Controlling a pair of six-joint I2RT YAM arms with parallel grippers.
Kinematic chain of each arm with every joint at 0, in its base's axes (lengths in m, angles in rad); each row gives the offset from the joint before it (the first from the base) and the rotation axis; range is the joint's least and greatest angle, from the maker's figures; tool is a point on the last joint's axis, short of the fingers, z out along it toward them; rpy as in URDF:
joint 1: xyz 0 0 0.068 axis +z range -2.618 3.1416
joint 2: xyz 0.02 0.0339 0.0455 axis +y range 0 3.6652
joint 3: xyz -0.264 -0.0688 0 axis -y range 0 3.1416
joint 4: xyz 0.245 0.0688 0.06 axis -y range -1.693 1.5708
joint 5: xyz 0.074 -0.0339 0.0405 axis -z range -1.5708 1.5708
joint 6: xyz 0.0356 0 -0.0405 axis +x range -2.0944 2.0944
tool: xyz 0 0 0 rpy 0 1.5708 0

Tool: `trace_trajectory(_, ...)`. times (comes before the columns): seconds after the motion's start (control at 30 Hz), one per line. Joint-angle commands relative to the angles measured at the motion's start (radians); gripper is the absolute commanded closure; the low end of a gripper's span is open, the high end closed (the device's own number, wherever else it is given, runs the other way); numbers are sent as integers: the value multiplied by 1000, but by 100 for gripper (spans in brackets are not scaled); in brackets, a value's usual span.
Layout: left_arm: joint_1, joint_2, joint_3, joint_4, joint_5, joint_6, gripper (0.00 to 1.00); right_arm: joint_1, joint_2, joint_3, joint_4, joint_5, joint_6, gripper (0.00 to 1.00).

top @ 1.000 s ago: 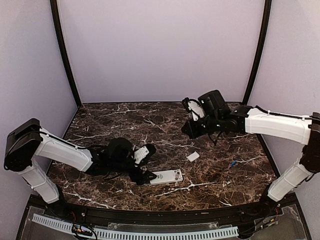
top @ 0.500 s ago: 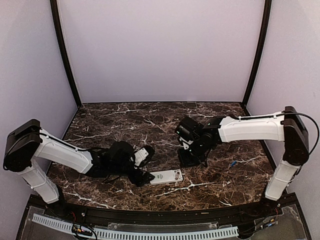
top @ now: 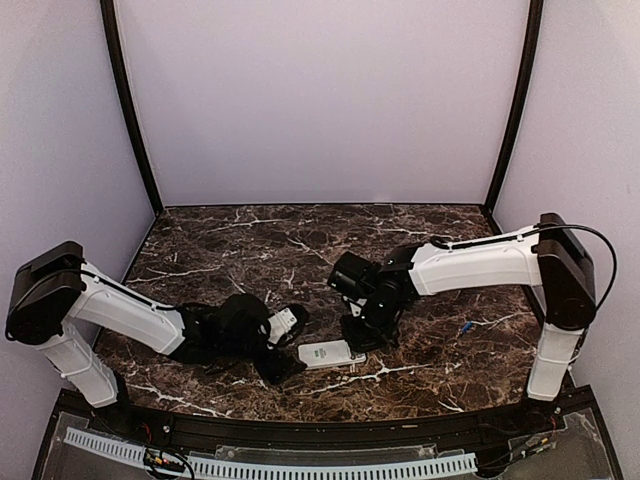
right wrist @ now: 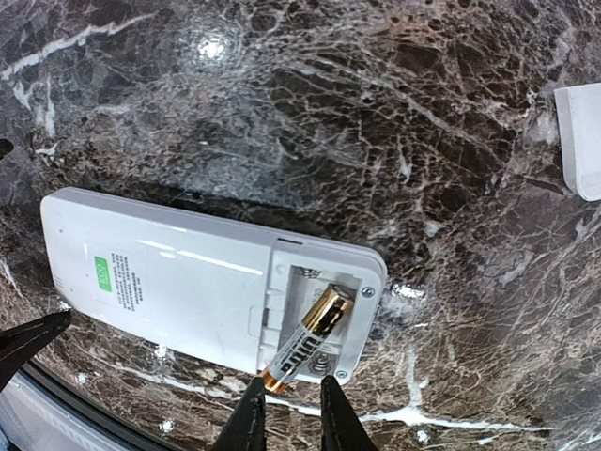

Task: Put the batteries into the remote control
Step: Pick up the battery from the battery compartment.

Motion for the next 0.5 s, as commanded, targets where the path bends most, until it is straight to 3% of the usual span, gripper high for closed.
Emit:
trace_trajectory(0.0,-16,-17,-21,-5,-5,0,13,9,39,25,-37,20,15,81)
trace_trajectory(0.47,-23,-10,-45,22,-5,-6,13,5,109,50,-67,95,-20,86)
